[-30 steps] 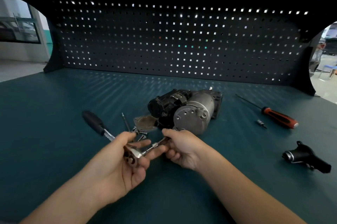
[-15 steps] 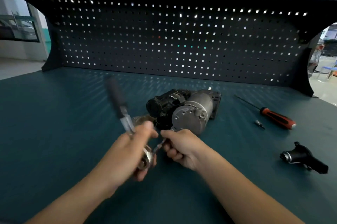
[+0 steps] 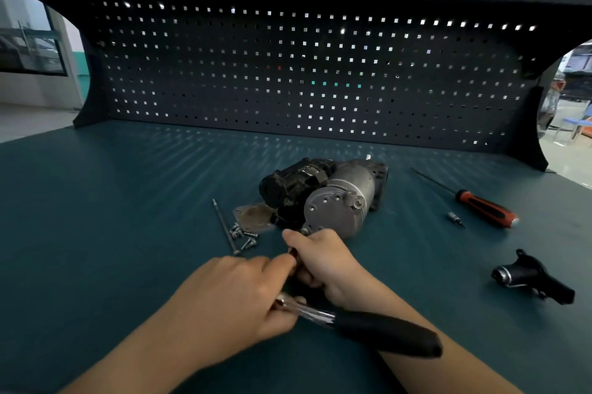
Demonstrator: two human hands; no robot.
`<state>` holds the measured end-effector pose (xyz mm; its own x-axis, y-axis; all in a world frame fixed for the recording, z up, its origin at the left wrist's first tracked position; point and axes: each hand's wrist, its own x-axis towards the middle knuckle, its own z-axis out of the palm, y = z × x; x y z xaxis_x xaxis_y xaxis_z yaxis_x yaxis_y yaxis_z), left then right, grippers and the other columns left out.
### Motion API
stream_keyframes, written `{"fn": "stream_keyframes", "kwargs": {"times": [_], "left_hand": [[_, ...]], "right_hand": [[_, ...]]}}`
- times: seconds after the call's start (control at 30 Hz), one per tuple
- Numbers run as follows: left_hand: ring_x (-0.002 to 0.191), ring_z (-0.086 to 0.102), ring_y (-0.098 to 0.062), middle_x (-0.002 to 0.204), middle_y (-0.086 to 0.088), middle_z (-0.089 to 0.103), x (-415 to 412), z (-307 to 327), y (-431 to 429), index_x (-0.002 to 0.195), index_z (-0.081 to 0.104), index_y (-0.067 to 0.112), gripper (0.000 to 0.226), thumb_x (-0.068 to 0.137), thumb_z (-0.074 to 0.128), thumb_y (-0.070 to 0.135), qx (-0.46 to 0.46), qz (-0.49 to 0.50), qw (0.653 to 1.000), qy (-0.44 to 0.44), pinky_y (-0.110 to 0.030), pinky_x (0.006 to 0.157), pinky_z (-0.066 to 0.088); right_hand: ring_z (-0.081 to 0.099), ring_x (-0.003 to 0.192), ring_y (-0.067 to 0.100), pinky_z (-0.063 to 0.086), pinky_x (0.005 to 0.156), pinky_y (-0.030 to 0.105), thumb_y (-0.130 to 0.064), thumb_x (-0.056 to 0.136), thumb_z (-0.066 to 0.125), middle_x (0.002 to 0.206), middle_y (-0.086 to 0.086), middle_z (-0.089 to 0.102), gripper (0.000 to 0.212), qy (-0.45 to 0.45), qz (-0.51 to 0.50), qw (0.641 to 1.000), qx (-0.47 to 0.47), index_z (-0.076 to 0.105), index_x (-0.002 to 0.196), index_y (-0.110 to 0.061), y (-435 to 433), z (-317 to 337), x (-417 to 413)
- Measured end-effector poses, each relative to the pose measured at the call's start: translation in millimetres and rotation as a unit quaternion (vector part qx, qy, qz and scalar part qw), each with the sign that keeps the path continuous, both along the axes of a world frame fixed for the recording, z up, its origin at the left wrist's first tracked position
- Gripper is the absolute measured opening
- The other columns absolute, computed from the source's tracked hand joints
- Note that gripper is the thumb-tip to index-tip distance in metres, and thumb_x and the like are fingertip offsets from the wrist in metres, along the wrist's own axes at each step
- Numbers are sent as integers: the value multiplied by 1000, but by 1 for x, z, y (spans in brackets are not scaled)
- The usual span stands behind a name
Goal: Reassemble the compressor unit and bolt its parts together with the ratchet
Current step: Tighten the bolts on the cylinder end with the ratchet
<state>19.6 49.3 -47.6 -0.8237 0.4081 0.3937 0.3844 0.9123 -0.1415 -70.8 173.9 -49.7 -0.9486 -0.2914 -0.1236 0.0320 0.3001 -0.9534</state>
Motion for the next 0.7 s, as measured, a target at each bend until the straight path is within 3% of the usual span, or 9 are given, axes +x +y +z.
{"fn": "stream_keyframes", "kwargs": {"times": [0.1, 0.17, 0.23, 0.3, 0.33, 0.47, 0.53, 0.6, 0.7], "left_hand": [[45, 55, -4, 62, 6, 64, 12, 2, 13, 94, 61, 33, 35, 77, 40, 54, 349, 11, 935, -64, -21, 44, 44], [39, 51, -9, 58, -3, 64, 10, 2, 21, 102, 60, 22, 32, 91, 41, 46, 699, 55, 690, -180, -20, 39, 41], [32, 42, -10, 52, -8, 59, 3, 3, 20, 93, 60, 7, 30, 96, 40, 30, 861, 66, 428, -266, -16, 31, 35], [31, 39, -8, 51, -6, 55, 0, 11, 18, 89, 58, 3, 28, 95, 43, 25, 882, 78, 366, -288, -16, 31, 33], [33, 40, -8, 50, -3, 54, -1, 12, 14, 93, 60, 3, 26, 95, 43, 24, 852, 93, 427, -288, -17, 32, 35], [62, 55, 2, 69, 19, 58, 8, 17, 8, 94, 54, 34, 12, 92, 42, 37, 297, 82, 936, -170, -12, 56, 39], [93, 55, -5, 98, 13, 52, 6, 15, 11, 119, 40, 34, 28, 92, 39, 43, 12, 64, 992, -109, -20, 70, 37], [105, 51, -14, 112, 4, 46, 2, 7, 15, 136, 23, 26, 48, 94, 37, 45, -61, 74, 992, -88, -25, 72, 35], [82, 59, -4, 96, 12, 60, 7, 7, 13, 120, 38, 43, 26, 94, 40, 44, 232, 109, 959, -122, -23, 66, 44]], "right_hand": [[34, 26, 8, 21, 30, 15, -19, 95, 46, 31, -3, 44, 39, -80, 8, 995, -63, 47, 58, -8, -2, 2, 2], [34, 25, 7, 20, 27, 16, -19, 97, 44, 33, -2, 47, 36, -115, 9, 989, -94, 47, 63, -7, -2, 4, 3], [35, 25, 6, 21, 26, 15, -21, 98, 43, 35, 0, 51, 34, -140, 13, 983, -115, 48, 68, -6, -2, 7, 3], [36, 25, 8, 21, 28, 14, -25, 99, 40, 37, 2, 53, 36, -125, 25, 988, -91, 49, 71, -6, -1, 7, 2], [36, 25, 8, 21, 28, 14, -27, 100, 38, 38, 2, 54, 39, -103, 31, 992, -62, 51, 69, -5, 0, 6, 2], [37, 23, 8, 23, 29, 13, -28, 97, 44, 38, 2, 54, 47, -15, 24, 1000, 3, 52, 57, -6, 1, 0, 1], [37, 23, 7, 23, 29, 12, -28, 95, 50, 33, -2, 51, 49, -3, 5, 1000, -2, 51, 51, -8, 2, 1, 1], [35, 23, 6, 23, 28, 13, -24, 95, 49, 32, -3, 49, 47, -30, -3, 999, -25, 49, 51, -7, 0, 1, 1], [33, 23, 5, 22, 27, 14, -14, 97, 42, 32, -1, 49, 38, -101, 1, 992, -80, 47, 60, -6, -3, 5, 1]]}}
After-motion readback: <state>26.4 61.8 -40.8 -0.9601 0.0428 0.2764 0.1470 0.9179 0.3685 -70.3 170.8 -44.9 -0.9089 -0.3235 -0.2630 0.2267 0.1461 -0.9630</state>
